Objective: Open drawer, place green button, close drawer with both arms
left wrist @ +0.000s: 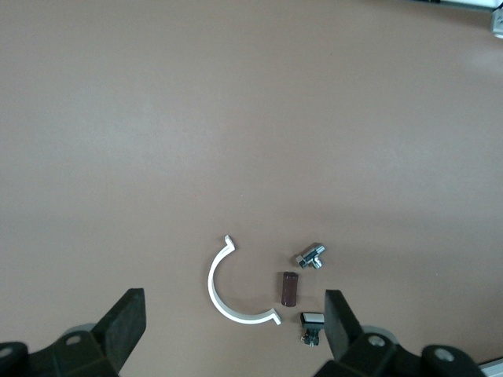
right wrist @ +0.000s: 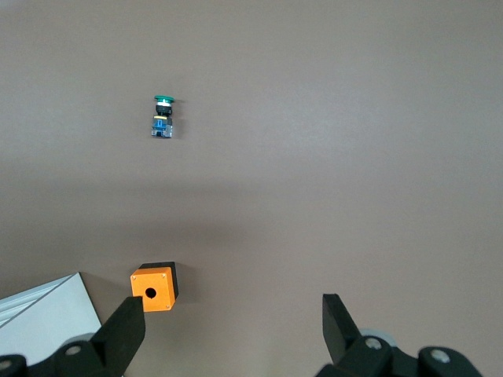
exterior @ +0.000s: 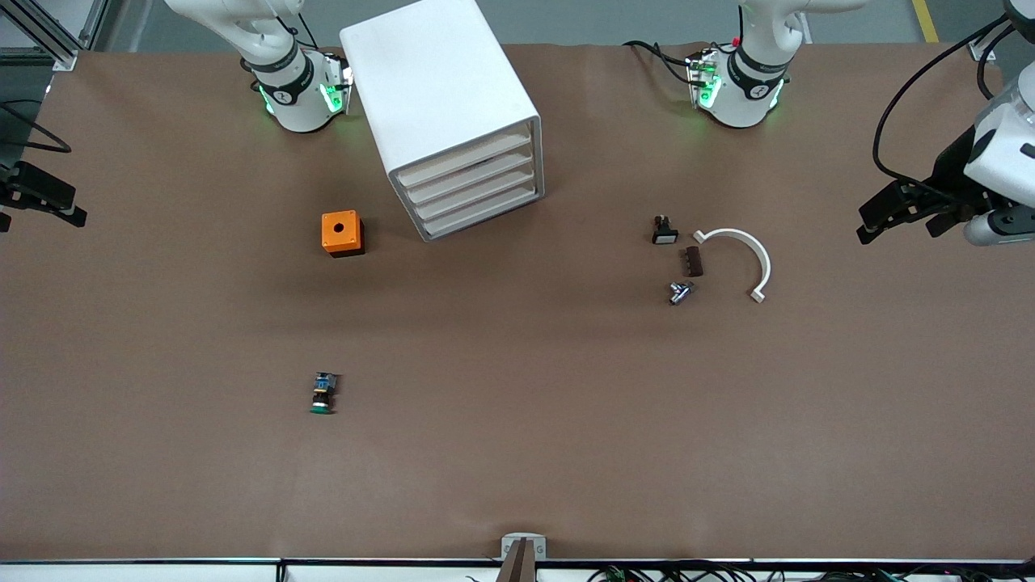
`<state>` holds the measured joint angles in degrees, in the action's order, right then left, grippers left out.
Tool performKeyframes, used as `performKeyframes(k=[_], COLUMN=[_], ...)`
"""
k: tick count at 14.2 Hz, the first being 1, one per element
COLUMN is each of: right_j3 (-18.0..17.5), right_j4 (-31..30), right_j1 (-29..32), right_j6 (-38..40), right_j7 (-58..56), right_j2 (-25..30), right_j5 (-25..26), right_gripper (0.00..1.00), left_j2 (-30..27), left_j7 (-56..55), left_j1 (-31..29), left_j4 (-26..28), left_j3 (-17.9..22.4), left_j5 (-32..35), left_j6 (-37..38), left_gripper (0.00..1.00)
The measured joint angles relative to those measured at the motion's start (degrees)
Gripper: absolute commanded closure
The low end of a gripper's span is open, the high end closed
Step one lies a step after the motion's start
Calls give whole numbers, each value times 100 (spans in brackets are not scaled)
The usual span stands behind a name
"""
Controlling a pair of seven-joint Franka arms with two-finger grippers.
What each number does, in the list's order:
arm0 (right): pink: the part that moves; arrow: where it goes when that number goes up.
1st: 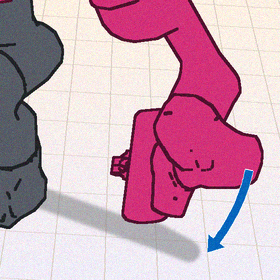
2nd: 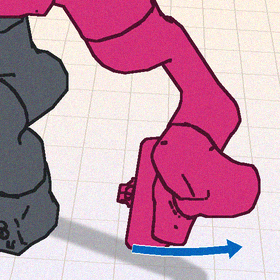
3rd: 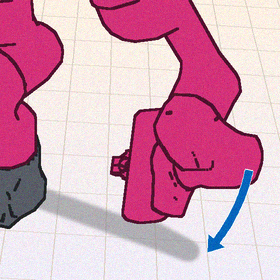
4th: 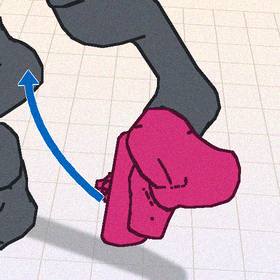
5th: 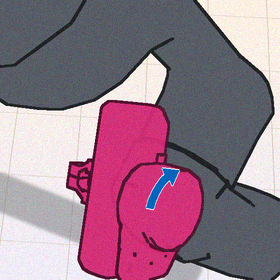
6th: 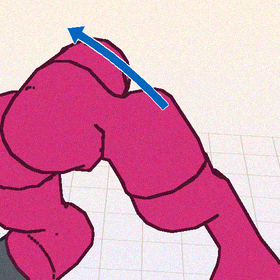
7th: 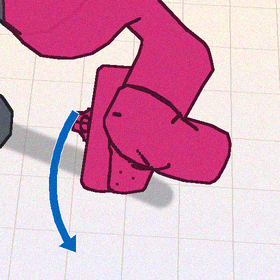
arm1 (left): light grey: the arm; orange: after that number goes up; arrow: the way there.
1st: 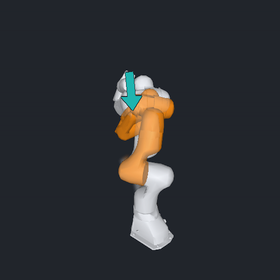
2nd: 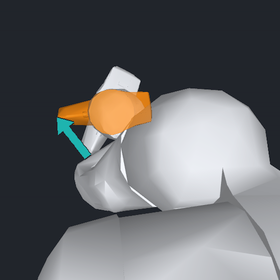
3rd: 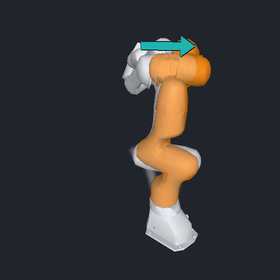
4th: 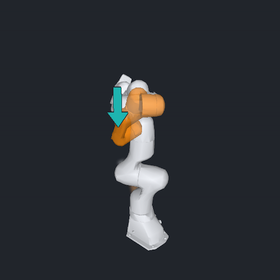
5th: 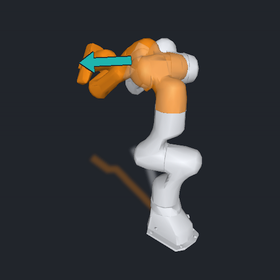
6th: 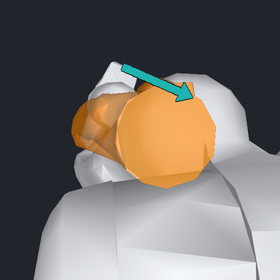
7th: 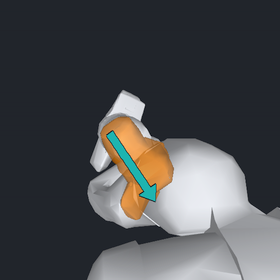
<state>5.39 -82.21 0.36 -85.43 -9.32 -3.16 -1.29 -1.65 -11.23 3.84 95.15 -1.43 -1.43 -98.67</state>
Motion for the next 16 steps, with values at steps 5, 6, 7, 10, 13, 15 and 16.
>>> performKeyframes(k=[5, 6, 7, 10, 13, 15, 16], right_j3=[8, 9, 9, 19, 19, -18, -42], right_j4=[3, -4, -32, -163, -175, -175, -174], right_j1=[14, 17, 19, 29, 46, 10, -54], right_j6=[-48, -78, -131, -555, -989, -1296, -1489], right_j7=[-75, -77, -77, -81, -90, -91, -86], right_j2=[0, -7, -55, -557, -1220, -1578, -1725], right_j5=[22, 23, 23, 24, 14, -58, -174], right_gripper=[0, 0, 0, 0, 0, 0, 0], left_j2=[414, 535, 668, 1128, 1493, 1688, 1796], left_j7=[0, 0, 0, -6, -496, -1157, -1494], left_j1=[-70, -68, -55, 23, 116, 258, 363], left_j4=[0, 1, 3, 7, -1, -19, -61], left_j3=[14, 14, 12, -55, -341, -597, -689], left_j5=[0, 0, 0, 0, -3, -3, -17], left_j6=[13, 16, 19, 24, 24, 24, 22], left_gripper=[0, 0, 0, 0, 0, 0, 0])
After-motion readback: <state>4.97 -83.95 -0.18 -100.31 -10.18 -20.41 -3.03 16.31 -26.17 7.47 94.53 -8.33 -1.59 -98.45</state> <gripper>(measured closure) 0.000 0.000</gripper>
